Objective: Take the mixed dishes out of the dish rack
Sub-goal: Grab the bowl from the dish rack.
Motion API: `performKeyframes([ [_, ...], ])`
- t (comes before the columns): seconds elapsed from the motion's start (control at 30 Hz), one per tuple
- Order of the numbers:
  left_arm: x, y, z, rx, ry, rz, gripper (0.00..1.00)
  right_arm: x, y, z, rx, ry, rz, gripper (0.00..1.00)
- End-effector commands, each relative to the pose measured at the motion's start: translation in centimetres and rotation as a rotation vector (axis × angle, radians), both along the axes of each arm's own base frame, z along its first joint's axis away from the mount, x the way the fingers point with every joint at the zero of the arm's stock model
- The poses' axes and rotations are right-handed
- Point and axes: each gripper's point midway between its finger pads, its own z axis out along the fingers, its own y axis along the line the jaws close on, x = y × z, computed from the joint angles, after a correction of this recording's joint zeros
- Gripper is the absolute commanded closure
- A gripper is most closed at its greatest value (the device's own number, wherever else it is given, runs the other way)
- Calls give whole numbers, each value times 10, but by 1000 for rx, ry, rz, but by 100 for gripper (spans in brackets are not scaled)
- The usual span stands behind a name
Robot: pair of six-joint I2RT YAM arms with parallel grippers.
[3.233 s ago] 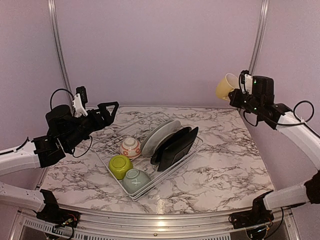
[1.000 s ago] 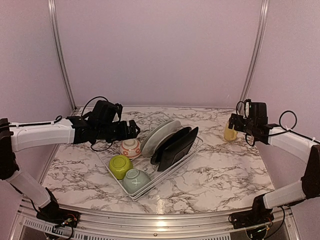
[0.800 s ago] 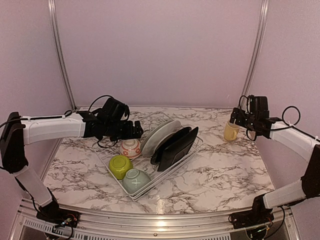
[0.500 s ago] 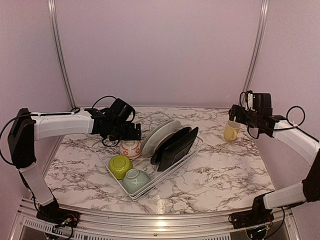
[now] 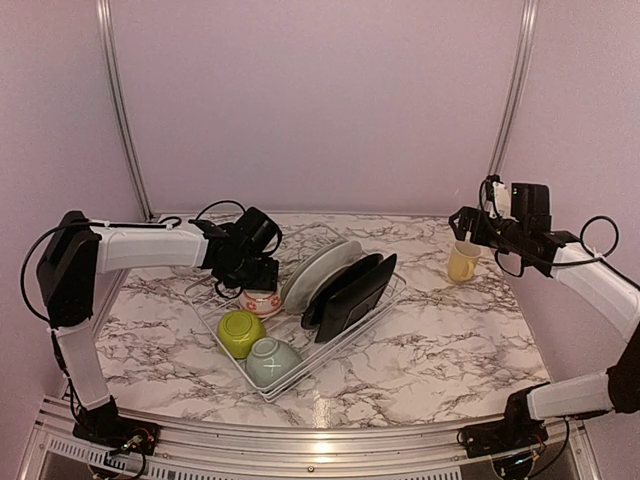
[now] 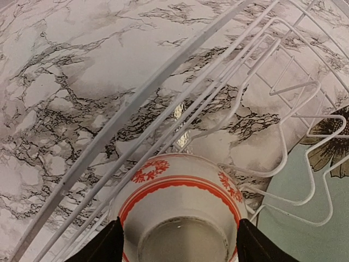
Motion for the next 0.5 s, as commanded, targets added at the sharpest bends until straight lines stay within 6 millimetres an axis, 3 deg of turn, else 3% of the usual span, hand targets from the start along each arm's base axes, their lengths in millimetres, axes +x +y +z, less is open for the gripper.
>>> performKeyframes([
  [0.0, 2, 7, -3, 65, 6, 4, 32, -2, 5, 21, 3, -51, 26, 2],
  [0.13, 2, 6, -6, 84, 16, -3, 34, -3, 5, 19, 6, -48, 25, 3],
  [0.33, -1, 6, -9, 125, 17, -8, 28, -3, 6, 19, 11, -48, 28, 3],
  [0.47, -4, 4, -9, 133, 18, -13, 38, -3, 6, 20, 13, -47, 25, 3],
])
